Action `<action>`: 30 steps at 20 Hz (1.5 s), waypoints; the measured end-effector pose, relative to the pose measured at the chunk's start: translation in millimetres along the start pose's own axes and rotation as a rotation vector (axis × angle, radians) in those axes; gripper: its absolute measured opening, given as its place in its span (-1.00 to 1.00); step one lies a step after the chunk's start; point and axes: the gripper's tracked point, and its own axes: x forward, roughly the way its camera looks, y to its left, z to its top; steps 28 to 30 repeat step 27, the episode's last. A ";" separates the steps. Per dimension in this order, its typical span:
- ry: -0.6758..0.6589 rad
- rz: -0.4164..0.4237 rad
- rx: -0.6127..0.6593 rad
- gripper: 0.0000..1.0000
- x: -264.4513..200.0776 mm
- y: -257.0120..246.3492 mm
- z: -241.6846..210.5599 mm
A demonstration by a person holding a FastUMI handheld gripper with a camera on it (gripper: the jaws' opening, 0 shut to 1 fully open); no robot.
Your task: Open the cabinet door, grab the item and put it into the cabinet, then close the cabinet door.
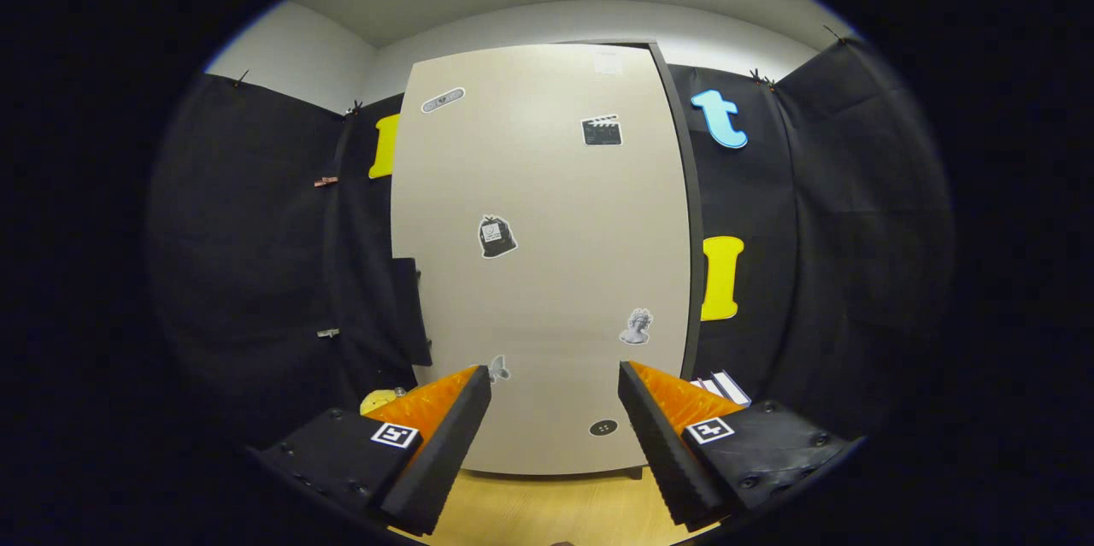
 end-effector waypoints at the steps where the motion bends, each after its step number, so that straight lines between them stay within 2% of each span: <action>1: -0.004 -0.009 0.001 0.95 0.4 0.8 2.1; 17: -0.013 -0.082 -0.038 0.95 -3.1 36.4 5.8; 30: -0.008 -0.106 -0.054 0.95 -2.4 55.3 2.7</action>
